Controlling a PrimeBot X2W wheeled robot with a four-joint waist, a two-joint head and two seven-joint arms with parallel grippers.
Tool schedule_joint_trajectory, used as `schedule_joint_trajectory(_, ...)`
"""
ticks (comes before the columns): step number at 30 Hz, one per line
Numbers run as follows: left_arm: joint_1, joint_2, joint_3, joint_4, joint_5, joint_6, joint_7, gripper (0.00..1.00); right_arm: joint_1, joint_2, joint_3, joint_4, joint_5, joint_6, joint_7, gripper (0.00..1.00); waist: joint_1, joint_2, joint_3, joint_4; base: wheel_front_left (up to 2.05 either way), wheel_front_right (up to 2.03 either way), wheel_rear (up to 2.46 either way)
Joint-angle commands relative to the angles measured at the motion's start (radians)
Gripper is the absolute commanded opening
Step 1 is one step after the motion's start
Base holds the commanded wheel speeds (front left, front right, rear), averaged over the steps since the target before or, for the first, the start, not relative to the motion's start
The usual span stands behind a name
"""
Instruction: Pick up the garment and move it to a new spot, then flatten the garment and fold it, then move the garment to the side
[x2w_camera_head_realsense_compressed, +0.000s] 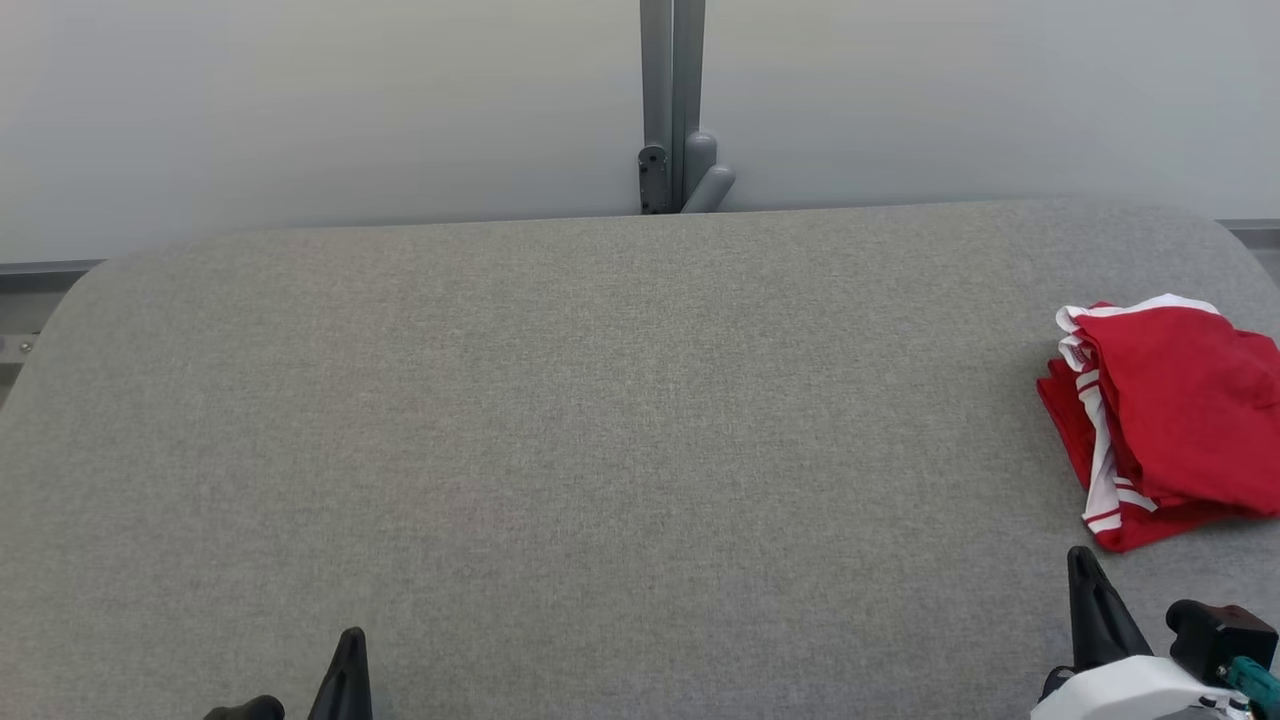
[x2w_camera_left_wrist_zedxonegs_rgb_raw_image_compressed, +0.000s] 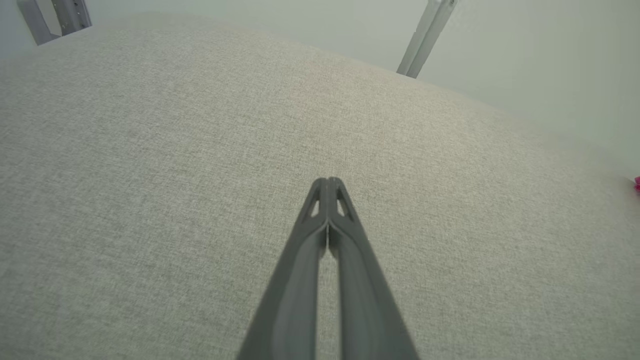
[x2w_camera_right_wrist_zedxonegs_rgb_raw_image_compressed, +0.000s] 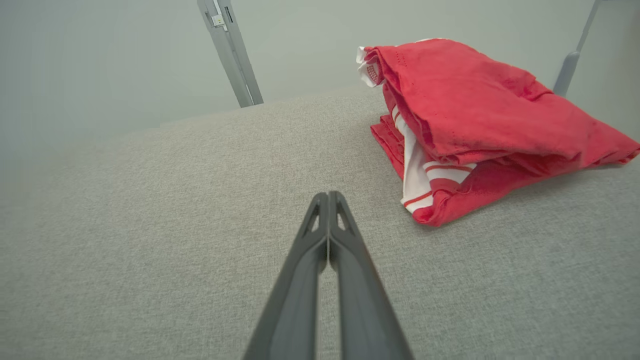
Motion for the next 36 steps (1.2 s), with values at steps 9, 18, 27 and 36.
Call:
schedule_joint_trajectory(9,-0.063,0.012,0.022,-0.015,-0.187,-0.012,0.038,0.00,-0.051,-0.006,0.008,-0.016,0.208,0.000,0.040,0.00,0.0000,0.0000,0.002,-0.003,0.00,0.00,0.00)
schedule_joint_trajectory(18,-0.091,0.015,0.037,-0.019,-0.329,-0.019,0.071,0.00,-0.073,-0.007,0.011,-0.014,0.367,0.000,0.076,0.00,0.0000,0.0000,0.003,-0.005,0.00,0.00,0.00)
schedule_joint_trajectory(27,-0.116,0.018,0.050,-0.021,-0.457,-0.025,0.102,0.00,-0.093,-0.009,0.013,-0.012,0.510,0.000,0.109,0.00,0.0000,0.0000,0.005,-0.007,0.00,0.00,0.00)
schedule_joint_trajectory(36,-0.137,0.019,0.062,-0.023,-0.563,-0.030,0.128,0.00,-0.109,-0.010,0.015,-0.009,0.626,0.000,0.137,0.00,0.0000,0.0000,0.006,-0.010,0.00,0.00,0.00)
